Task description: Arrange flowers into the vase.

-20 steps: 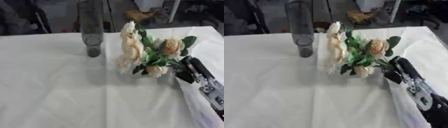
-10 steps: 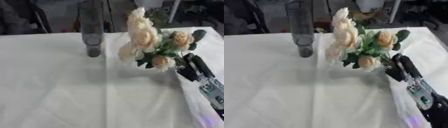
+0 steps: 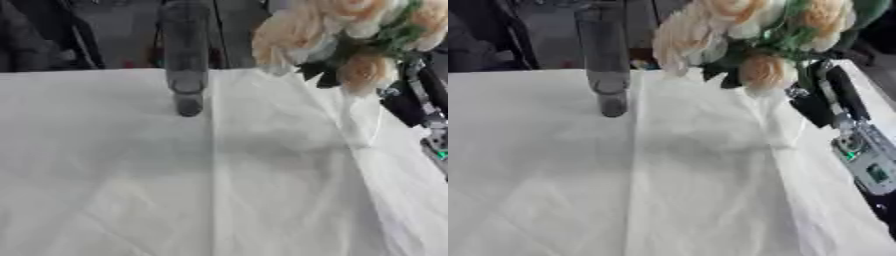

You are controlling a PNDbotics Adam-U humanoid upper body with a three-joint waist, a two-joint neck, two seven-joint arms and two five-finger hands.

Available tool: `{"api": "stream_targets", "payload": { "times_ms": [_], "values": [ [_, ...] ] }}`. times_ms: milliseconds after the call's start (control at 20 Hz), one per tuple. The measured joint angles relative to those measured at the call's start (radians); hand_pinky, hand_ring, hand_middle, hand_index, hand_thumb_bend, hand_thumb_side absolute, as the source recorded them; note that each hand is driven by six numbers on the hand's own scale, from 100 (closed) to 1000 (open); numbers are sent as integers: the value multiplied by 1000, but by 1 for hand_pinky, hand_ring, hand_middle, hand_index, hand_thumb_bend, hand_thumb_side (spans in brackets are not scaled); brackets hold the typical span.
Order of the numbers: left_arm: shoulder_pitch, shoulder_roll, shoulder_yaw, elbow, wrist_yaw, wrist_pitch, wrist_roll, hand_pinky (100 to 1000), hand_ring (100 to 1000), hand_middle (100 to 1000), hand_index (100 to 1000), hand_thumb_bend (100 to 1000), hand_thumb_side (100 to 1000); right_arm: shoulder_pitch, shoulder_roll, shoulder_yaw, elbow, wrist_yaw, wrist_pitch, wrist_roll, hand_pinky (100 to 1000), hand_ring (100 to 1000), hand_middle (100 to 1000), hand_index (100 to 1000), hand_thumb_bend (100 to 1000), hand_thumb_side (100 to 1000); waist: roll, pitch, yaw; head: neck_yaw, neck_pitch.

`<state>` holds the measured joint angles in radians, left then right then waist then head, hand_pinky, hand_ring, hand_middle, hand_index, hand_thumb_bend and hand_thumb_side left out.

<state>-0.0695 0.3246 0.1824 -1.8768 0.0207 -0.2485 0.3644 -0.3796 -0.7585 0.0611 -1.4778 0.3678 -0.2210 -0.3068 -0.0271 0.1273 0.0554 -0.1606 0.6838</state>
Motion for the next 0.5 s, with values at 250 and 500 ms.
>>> {"api": "stream_targets", "payload": {
  "times_ms": [250, 500],
  "values": [
    [7, 0, -6, 0, -1, 2, -4, 683, 644, 621, 816, 354, 153, -97, -68, -15, -65, -74, 65, 4, 100, 100, 100, 100, 100, 1000, -11, -11, 15, -7, 0],
    [8, 2, -16, 2, 0, 3, -14, 682, 643, 619, 816, 355, 152, -167, -83, -19, -62, -150, 102, 10, 100, 100, 100, 107, 100, 1000, -18, -19, 67, -21, 0]
  ]
}}
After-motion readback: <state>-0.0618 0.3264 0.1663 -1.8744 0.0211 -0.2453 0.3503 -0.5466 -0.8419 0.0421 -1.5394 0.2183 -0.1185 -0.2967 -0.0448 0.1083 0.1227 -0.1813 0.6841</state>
